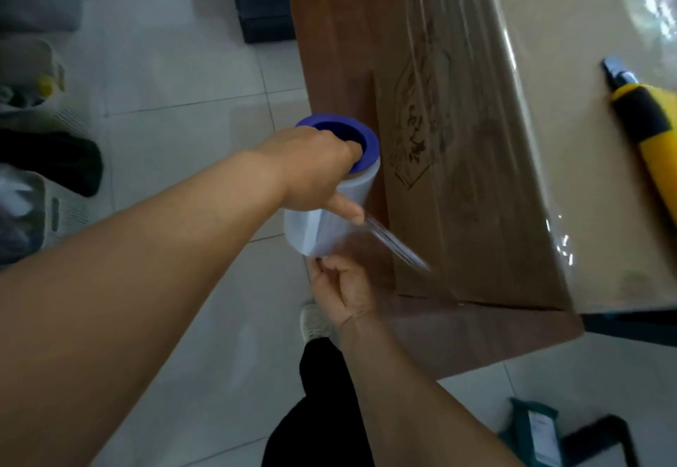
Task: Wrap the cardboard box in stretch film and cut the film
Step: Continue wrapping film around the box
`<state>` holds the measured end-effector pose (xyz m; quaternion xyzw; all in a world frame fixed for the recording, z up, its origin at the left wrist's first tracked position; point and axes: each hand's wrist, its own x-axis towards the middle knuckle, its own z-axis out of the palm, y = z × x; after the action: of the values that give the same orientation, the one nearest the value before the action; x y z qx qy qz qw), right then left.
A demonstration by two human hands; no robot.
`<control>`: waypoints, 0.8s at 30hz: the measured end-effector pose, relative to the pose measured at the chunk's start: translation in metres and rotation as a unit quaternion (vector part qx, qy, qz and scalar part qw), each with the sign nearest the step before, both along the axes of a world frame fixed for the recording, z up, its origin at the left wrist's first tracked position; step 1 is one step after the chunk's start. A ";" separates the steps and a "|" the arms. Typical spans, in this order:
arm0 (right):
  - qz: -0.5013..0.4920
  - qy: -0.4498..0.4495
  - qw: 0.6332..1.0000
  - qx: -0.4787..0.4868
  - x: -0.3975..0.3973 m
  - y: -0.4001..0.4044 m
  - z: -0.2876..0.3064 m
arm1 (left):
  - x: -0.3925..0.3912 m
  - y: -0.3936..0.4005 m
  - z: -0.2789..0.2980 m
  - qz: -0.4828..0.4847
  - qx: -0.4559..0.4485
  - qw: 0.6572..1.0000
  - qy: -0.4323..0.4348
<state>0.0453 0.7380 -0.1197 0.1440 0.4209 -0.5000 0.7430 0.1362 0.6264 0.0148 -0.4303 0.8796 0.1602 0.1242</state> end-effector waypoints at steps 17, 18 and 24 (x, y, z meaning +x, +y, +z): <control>-0.178 -0.027 0.983 -0.038 0.065 -0.074 -0.028 | 0.038 -0.105 -0.003 -0.153 -0.007 0.988 -0.020; -0.184 -0.023 0.982 -0.044 0.070 -0.079 -0.028 | 0.041 -0.109 -0.002 -0.162 -0.006 0.987 -0.021; -0.233 -0.004 0.972 -0.036 0.092 -0.100 -0.022 | 0.051 -0.132 0.000 -0.195 -0.003 0.981 -0.019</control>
<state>0.1369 0.6376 -0.1415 0.2136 0.3543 -0.6734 0.6126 0.1877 0.4942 0.0143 -0.2543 0.9446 0.1216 0.1684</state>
